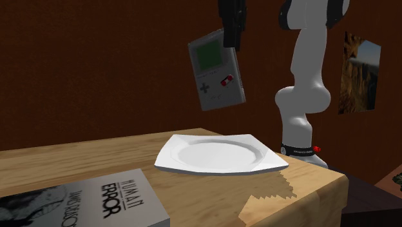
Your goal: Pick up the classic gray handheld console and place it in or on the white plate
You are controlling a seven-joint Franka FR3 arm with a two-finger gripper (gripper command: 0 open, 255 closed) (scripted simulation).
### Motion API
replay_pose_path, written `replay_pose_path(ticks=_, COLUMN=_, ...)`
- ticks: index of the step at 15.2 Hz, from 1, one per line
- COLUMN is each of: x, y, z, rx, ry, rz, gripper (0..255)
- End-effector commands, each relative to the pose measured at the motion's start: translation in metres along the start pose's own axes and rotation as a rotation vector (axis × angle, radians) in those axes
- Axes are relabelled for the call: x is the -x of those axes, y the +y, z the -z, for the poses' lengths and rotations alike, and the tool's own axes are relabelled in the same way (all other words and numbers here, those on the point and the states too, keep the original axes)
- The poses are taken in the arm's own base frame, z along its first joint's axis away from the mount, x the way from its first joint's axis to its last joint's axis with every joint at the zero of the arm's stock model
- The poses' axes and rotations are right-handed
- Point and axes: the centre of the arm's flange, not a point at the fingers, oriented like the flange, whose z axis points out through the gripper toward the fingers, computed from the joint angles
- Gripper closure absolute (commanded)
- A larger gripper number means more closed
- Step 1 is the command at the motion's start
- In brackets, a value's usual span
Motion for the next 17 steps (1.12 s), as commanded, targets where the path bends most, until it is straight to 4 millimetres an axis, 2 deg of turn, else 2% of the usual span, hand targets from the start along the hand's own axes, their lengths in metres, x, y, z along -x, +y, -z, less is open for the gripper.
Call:
replay_pose_path(ticks=1, x=0.001, y=-0.001, z=-0.01, rx=-0.001, ry=0.001, rz=0.0, gripper=255)
replay_pose_path(ticks=17, x=0.005, y=-0.003, z=-0.095, rx=-0.001, ry=0.001, rz=0.0, gripper=255)
